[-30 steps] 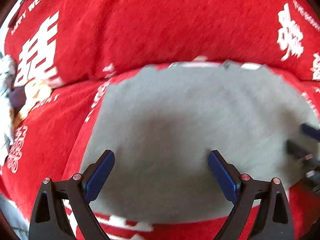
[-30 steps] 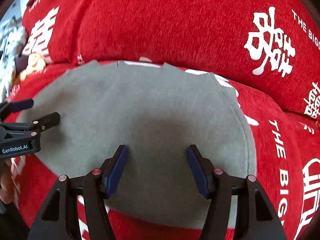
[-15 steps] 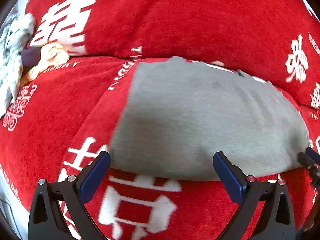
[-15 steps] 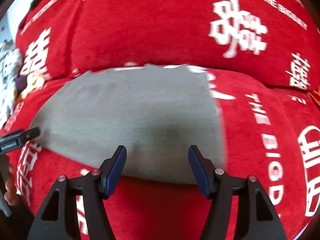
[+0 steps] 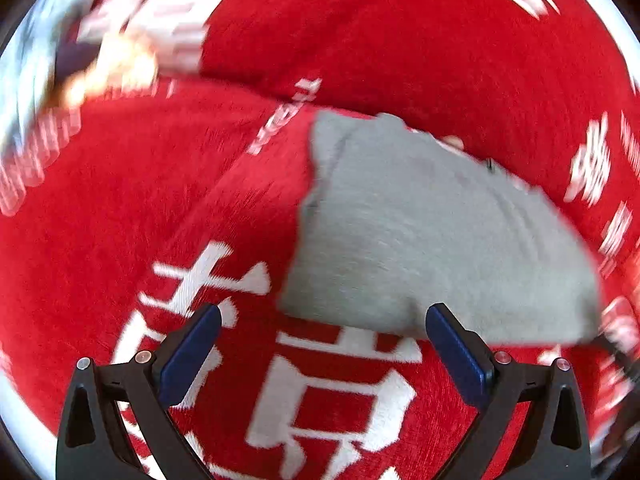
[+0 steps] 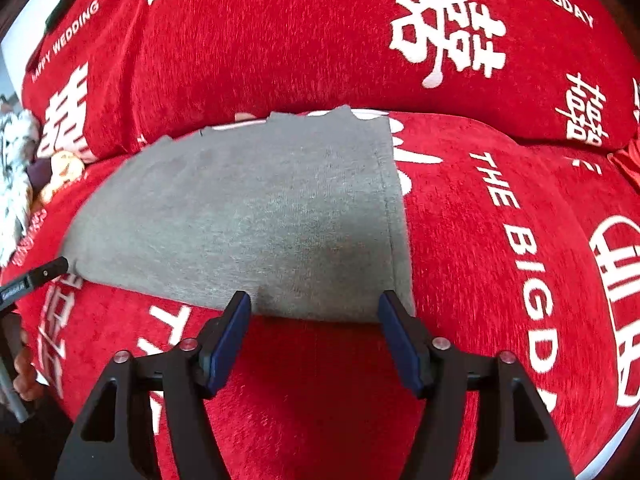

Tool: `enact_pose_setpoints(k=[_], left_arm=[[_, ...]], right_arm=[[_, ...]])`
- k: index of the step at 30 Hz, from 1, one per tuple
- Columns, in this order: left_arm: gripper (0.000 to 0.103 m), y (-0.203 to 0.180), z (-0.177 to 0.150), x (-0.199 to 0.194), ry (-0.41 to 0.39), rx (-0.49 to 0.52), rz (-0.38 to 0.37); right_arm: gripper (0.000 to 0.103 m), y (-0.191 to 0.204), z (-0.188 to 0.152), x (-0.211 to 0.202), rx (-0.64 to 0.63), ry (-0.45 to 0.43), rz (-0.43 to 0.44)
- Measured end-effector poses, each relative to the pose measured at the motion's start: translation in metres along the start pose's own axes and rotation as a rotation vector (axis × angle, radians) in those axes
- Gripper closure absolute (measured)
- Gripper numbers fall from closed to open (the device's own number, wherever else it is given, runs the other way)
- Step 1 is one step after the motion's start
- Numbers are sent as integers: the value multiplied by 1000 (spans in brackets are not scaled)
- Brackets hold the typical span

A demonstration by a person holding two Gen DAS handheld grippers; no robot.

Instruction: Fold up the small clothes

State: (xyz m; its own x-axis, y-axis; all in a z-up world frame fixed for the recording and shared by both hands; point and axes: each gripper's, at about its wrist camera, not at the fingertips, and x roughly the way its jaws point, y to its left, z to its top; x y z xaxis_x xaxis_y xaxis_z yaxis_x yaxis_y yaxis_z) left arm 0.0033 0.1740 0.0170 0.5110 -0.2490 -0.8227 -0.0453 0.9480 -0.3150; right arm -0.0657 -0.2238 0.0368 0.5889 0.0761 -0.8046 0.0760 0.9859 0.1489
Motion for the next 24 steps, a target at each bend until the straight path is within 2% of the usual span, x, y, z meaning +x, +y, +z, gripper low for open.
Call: enact_pose_setpoints(k=[1, 2, 3, 5, 7, 10, 13, 16, 18, 20, 22, 24], left_arm=[[0, 13, 4, 5, 30, -58, -85], [0, 21, 8, 7, 32, -90, -133], [0, 26, 12, 5, 16, -107, -189], [0, 25, 19, 11, 47, -116, -296], [0, 14, 23, 19, 62, -86, -344], [0, -2, 33, 35, 64, -20, -344], [0, -1, 42, 45, 46, -40, -385], [0, 17, 44, 49, 31, -107, -526], [0, 33, 41, 45, -8, -157, -616], [0, 35, 43, 45, -19, -177, -615], [0, 28, 44, 46, -12, -147, -574], [0, 19, 45, 47, -9, -110, -549]], right_arm=[[31, 4, 0, -1, -4, 0, 7], [31, 9, 0, -1, -9, 2, 17], [31, 15, 0, 0, -18, 4, 25], [31, 28, 1, 2, -44, 7, 32], [31, 39, 2, 5, -61, 16, 47], [31, 51, 3, 8, -88, 26, 51], [31, 62, 10, 10, -112, 40, 63], [31, 76, 26, 12, -128, 52, 100], [30, 93, 50, 21, -136, 70, 142], [29, 117, 75, 34, -142, 105, 198], [28, 154, 108, 58, -149, 159, 276], [24, 186, 131, 85, -162, 212, 294]])
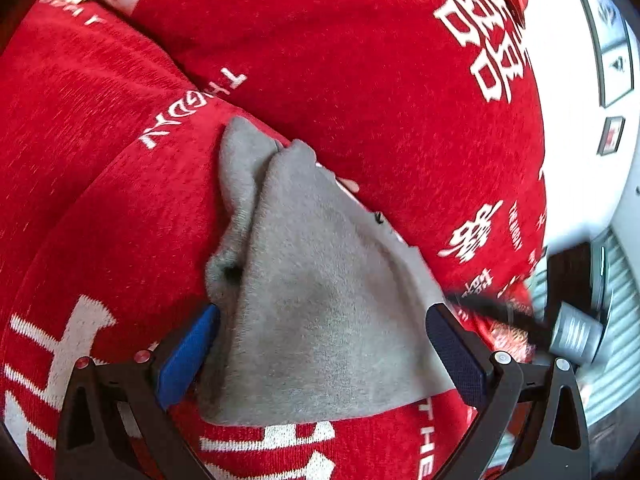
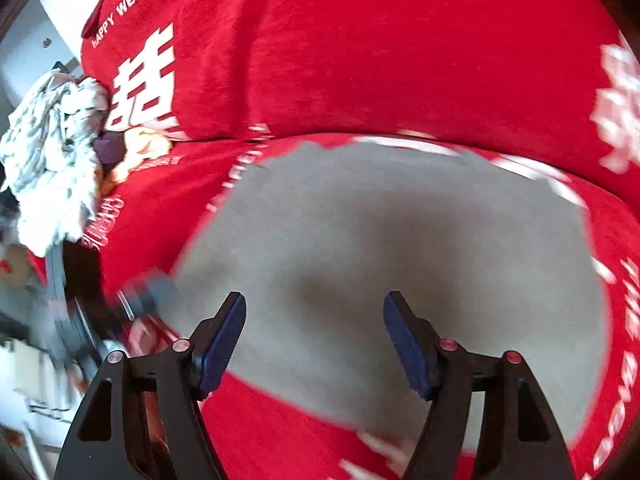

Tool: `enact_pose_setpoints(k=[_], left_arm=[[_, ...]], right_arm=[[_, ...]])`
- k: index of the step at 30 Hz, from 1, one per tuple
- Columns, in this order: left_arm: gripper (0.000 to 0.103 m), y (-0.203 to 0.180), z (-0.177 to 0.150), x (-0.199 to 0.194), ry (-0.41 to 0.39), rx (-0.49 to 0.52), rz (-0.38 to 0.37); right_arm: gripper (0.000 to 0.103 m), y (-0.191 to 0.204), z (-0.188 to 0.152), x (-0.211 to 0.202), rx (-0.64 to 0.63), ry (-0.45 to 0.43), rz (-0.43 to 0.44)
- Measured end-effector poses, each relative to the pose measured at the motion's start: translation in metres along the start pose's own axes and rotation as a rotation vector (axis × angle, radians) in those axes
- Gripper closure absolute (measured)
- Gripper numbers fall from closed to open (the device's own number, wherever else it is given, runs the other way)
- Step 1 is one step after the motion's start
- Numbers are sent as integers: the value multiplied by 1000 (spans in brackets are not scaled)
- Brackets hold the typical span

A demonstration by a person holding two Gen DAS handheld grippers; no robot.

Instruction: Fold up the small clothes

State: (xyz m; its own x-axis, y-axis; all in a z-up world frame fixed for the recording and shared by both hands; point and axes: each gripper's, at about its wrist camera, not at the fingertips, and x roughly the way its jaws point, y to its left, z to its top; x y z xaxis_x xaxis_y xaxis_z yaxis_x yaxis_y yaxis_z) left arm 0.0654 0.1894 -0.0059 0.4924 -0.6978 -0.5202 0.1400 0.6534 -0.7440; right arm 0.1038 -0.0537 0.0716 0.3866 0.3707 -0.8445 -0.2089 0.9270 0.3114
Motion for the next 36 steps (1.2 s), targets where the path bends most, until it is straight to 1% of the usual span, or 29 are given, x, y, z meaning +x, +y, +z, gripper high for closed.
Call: enact_pose_setpoints(k=[1, 2, 4, 8, 10, 11, 13, 14, 15, 17, 18, 20, 21, 22, 23, 24, 25, 26, 28, 30, 33, 35, 36], left_arm=[[0, -1, -1, 0, 1, 8, 2], [0, -2, 0, 0, 2, 17, 3], [0, -4, -1, -1, 6, 31, 3], [0, -9, -2, -1, 9, 59, -1], [1, -12, -2, 1, 11, 75, 11], [1, -11, -2, -1, -10, 61, 35], [1, -3, 1, 1, 3, 20, 17], [1, -2, 2, 0, 4, 13, 2], [1, -3, 2, -2, 0, 18, -4], [1, -10, 1, -4, -3, 57, 29], [1, -17, 0, -4, -1, 97, 68], [1, -27, -4, -7, -2, 169, 119], [1, -30, -5, -9, -2, 205, 142], [1, -32, -6, -12, -3, 225, 158], [1, -32, -7, -15, -9, 235, 171], [1, -30, -6, -20, -19, 236, 184], [1, -28, -6, -23, -24, 231, 190], [1, -24, -6, -26, -30, 223, 197], [1, -18, -4, -27, -35, 188, 192], [1, -21, -2, -21, -18, 188, 177], [1, -35, -3, -9, 4, 232, 161], [1, -41, -5, -3, 9, 257, 147], [1, -43, -3, 0, 8, 259, 144]], right_arm=[[24, 8, 14, 15, -3, 31, 3], [24, 19, 32, 40, -1, 92, 4], [24, 29, 50, 71, 13, 173, 0], [24, 51, 77, 120, 28, 270, 5], [24, 64, 85, 143, -2, 341, -21], [24, 74, 87, 156, -52, 384, -71], [15, 87, 92, 167, -111, 428, -99], [14, 92, 92, 170, -133, 452, -99], [14, 98, 91, 173, -163, 477, -102], [14, 105, 88, 178, -213, 499, -134], [16, 109, 85, 181, -237, 497, -160], [30, 116, 80, 182, -293, 474, -235], [43, 118, 78, 180, -314, 454, -269], [54, 115, 78, 175, -307, 437, -256], [63, 111, 80, 171, -294, 426, -241], [80, 100, 82, 162, -240, 411, -182], [89, 89, 84, 155, -184, 399, -119], [89, 72, 85, 143, -115, 366, -43], [90, 50, 81, 131, -45, 323, 57], [90, 24, 73, 123, 31, 273, 155], [90, 0, 62, 125, 119, 250, 226], [90, -6, 58, 125, 127, 234, 253], [90, -2, 55, 127, 116, 227, 252]])
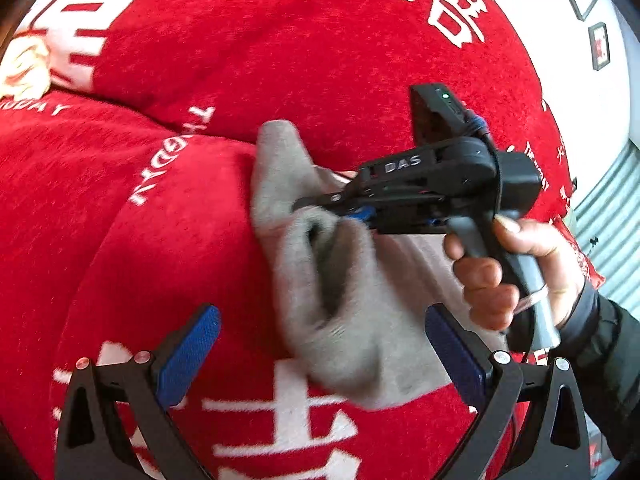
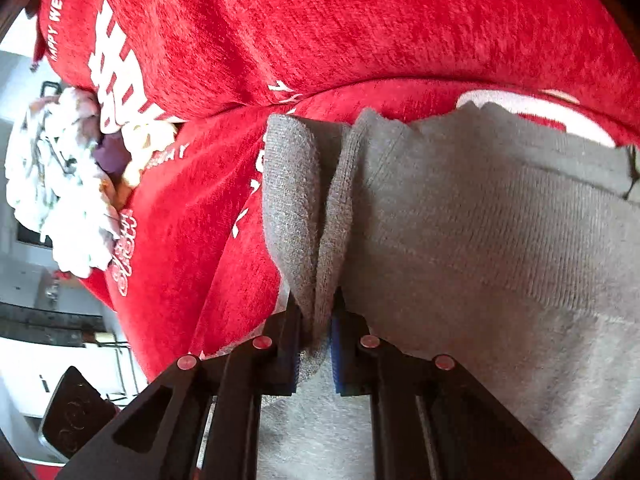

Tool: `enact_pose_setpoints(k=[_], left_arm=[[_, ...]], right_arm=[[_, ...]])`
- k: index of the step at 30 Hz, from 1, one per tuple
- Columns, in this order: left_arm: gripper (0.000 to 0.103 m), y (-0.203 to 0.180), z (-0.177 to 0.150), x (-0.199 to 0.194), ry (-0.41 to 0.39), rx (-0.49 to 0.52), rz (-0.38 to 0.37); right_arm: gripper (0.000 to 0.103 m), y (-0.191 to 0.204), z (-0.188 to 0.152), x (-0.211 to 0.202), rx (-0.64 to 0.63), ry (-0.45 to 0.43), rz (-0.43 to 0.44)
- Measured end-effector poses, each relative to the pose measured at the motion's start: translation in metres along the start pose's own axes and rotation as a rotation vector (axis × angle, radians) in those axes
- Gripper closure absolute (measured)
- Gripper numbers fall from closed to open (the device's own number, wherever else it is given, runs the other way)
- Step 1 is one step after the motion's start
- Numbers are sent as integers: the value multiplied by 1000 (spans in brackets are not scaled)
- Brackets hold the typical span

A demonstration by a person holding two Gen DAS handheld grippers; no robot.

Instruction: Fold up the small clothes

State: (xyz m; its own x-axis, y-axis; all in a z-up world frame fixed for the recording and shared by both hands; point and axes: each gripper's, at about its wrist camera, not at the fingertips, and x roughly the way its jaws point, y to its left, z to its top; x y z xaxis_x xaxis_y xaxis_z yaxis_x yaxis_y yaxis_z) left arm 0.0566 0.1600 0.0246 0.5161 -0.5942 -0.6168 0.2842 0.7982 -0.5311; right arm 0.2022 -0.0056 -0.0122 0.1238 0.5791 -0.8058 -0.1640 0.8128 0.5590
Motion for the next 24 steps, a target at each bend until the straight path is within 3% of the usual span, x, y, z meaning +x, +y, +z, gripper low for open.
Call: enact_pose_setpoints(k=[3, 5, 6, 8, 9, 11, 12, 16, 20, 24], left_arm=[[1, 1, 5, 12, 18, -25, 9], [21, 0, 6, 14, 21, -19, 12], [48, -4, 7, 17, 36, -6, 13], [61, -5, 6, 20, 41, 8, 55], [74, -6, 6, 21, 39, 8, 64], [76, -5, 6, 18, 32, 2, 63], [85, -4, 6, 16, 26, -4, 63], [85, -4, 4, 13, 17, -4, 78], [85, -14, 2, 13, 4, 37, 134], [85, -23, 0, 13, -1, 76, 174]], right_arm=[[90, 13, 0, 7, -60, -3, -42], [90, 21, 2, 7, -89, 1, -61], [90, 26, 3, 8, -109, 2, -78], [88, 31, 4, 7, -141, 3, -111], [85, 34, 6, 8, -145, 6, -125], [83, 35, 7, 7, -142, 14, -145], [77, 37, 8, 5, -140, 14, -153], [38, 39, 9, -16, -138, -31, -175], [33, 36, 23, -30, -64, -50, -182], [31, 38, 44, -7, -18, 42, -265]])
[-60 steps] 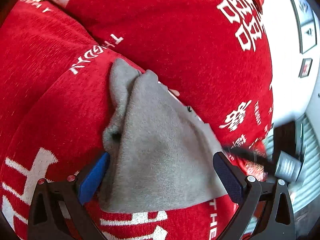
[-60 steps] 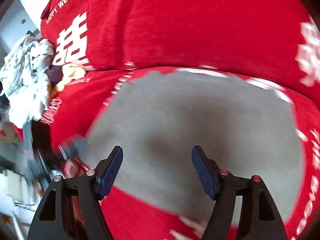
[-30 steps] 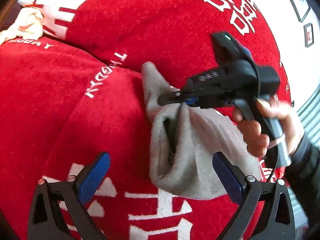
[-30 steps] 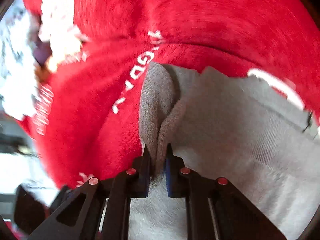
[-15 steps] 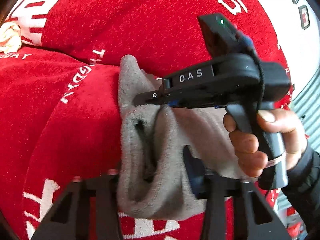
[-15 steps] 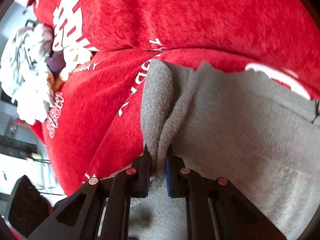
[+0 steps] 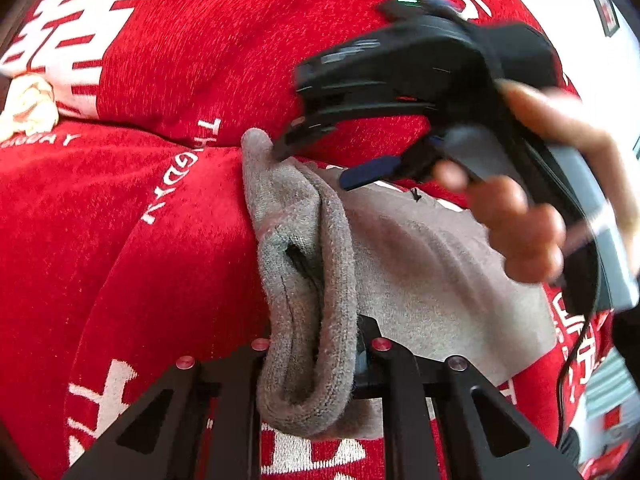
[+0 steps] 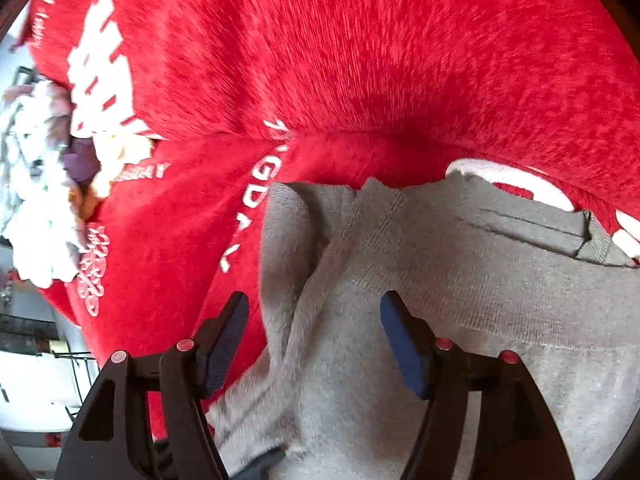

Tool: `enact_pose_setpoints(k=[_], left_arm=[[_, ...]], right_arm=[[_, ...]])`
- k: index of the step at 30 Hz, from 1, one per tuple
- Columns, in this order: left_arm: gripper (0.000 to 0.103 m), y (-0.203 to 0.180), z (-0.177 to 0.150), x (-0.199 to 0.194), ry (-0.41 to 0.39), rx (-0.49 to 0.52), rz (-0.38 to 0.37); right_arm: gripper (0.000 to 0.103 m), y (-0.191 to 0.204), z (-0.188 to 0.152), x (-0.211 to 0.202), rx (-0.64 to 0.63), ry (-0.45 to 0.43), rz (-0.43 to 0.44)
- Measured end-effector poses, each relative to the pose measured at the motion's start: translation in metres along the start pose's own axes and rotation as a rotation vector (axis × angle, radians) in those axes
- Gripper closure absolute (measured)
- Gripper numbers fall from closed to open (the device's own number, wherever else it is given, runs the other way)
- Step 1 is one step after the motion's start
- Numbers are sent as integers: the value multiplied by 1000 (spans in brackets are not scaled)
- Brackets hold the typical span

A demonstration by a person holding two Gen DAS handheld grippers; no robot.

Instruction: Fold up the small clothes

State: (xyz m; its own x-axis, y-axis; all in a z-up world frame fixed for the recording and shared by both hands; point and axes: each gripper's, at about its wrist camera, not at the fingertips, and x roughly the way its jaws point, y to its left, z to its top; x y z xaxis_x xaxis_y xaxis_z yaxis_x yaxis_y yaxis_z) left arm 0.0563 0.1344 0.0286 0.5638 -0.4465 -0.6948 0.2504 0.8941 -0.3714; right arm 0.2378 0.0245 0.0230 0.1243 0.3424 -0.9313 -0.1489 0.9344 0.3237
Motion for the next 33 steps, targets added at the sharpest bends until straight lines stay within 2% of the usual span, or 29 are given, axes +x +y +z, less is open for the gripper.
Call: enact_pose_setpoints(k=[4, 5, 6, 7, 8, 10, 14, 19, 25, 33], left_arm=[[85, -2, 0, 0, 1, 15, 13], [85, -2, 0, 0, 2, 16, 14], [85, -2, 0, 0, 5, 15, 18], [85, -2, 0, 2, 8, 14, 22], [85, -2, 0, 2, 12, 13, 29], [85, -3, 1, 3, 17, 11, 34], [85, -10, 1, 4, 21, 40, 86], [85, -26, -2, 5, 18, 91, 159], [85, -34, -1, 6, 47, 101, 228], [85, -54, -1, 3, 86, 109, 292]], right_arm=[[31, 23, 13, 25, -46, 76, -68], [32, 31, 16, 34, -80, 90, -115], [46, 35, 17, 38, -94, 99, -133], [71, 40, 16, 43, -117, 110, -166], [76, 42, 15, 44, -136, 100, -203], [85, 38, 12, 37, -140, 70, -192], [86, 24, 9, 19, -122, 15, -138], [87, 23, 5, 3, -146, -15, -128], [87, 25, 1, -7, -149, -37, -110], [87, 15, -10, -43, -155, -92, -55]])
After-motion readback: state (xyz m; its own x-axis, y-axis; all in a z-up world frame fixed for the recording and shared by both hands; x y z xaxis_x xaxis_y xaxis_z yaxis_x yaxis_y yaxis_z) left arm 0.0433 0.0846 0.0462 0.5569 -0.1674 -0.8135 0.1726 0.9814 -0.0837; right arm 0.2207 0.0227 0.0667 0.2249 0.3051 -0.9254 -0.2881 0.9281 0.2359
